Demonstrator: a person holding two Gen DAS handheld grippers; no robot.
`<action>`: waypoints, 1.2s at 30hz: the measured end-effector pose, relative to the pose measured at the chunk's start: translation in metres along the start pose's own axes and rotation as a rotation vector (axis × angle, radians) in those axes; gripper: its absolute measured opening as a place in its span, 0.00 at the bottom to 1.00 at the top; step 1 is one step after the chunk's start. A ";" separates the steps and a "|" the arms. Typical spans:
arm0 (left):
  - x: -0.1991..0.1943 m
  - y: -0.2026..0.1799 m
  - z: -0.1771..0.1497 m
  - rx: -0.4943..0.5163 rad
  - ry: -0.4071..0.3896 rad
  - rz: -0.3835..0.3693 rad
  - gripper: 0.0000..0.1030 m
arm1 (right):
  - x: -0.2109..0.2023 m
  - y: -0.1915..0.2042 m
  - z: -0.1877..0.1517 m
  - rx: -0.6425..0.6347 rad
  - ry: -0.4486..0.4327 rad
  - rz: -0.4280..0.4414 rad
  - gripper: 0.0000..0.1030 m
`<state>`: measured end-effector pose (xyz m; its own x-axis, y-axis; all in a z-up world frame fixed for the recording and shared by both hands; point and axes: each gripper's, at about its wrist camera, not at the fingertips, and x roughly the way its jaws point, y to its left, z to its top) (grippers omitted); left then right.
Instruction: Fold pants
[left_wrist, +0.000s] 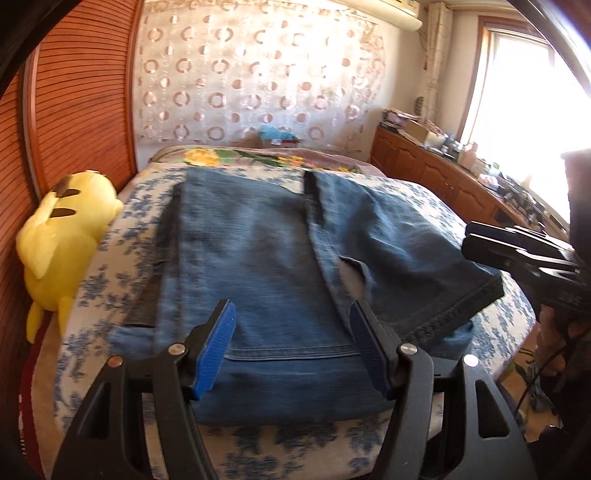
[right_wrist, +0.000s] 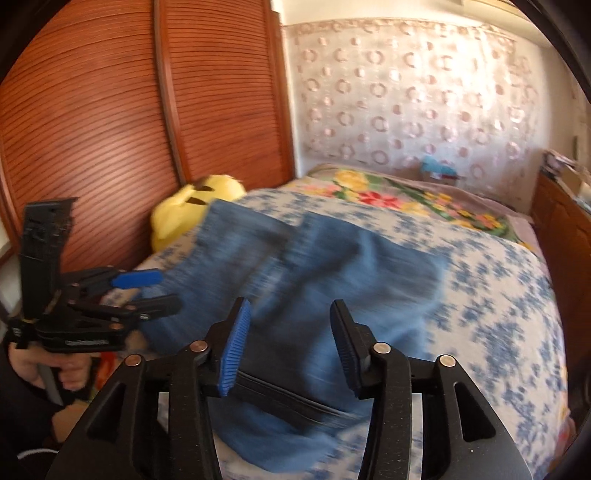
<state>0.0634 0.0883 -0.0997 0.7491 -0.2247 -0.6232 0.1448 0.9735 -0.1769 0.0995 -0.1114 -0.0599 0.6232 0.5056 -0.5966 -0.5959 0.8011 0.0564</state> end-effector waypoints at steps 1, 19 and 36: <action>0.003 -0.005 -0.001 0.009 0.005 -0.011 0.63 | -0.001 -0.009 -0.004 0.008 0.006 -0.020 0.47; 0.017 -0.058 -0.002 0.110 0.044 -0.139 0.31 | -0.003 -0.083 -0.046 0.119 0.051 -0.144 0.53; 0.019 -0.076 -0.002 0.143 0.061 -0.165 0.07 | 0.003 -0.109 -0.057 0.146 0.061 -0.206 0.55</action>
<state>0.0655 0.0099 -0.0995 0.6678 -0.3789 -0.6406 0.3553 0.9186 -0.1729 0.1373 -0.2151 -0.1139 0.6898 0.3099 -0.6543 -0.3771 0.9253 0.0407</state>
